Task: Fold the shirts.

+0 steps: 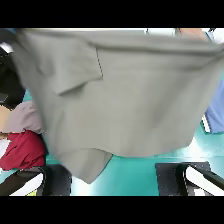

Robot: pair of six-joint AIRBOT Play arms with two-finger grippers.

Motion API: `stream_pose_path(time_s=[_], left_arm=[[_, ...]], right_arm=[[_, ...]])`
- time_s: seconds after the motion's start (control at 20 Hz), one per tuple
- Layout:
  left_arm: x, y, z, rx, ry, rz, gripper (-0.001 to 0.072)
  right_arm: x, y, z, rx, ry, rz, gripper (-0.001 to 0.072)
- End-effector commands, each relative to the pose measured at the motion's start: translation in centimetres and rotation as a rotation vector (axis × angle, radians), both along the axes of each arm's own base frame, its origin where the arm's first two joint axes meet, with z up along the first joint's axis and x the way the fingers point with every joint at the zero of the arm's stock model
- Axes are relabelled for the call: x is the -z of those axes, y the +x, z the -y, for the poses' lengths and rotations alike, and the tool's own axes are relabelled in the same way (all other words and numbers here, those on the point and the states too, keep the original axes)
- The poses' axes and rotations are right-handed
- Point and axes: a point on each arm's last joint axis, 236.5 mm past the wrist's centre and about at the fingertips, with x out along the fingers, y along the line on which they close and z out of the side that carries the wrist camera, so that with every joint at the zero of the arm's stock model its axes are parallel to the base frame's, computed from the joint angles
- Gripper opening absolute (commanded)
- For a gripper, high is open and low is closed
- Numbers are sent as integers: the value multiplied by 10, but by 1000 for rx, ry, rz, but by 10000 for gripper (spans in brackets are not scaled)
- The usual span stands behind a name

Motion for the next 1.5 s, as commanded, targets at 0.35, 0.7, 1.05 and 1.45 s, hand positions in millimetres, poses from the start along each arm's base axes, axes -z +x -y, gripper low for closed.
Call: stream_pose_path(time_s=[0.35,0.7,1.05,1.45], left_arm=[[262,141,14,-43,-41,-433,24],[271,102,-6,-10,-28,-647,24],[356,40,12,43,4,-882,25],[323,-1,-10,-32,54,-889,538]], right_arm=[[253,111,-9,-29,127,-475,17],[229,110,-7,-111,87,-467,17],[278,56,-20,-74,120,-559,19],[234,34,4,-36,140,-530,484]])
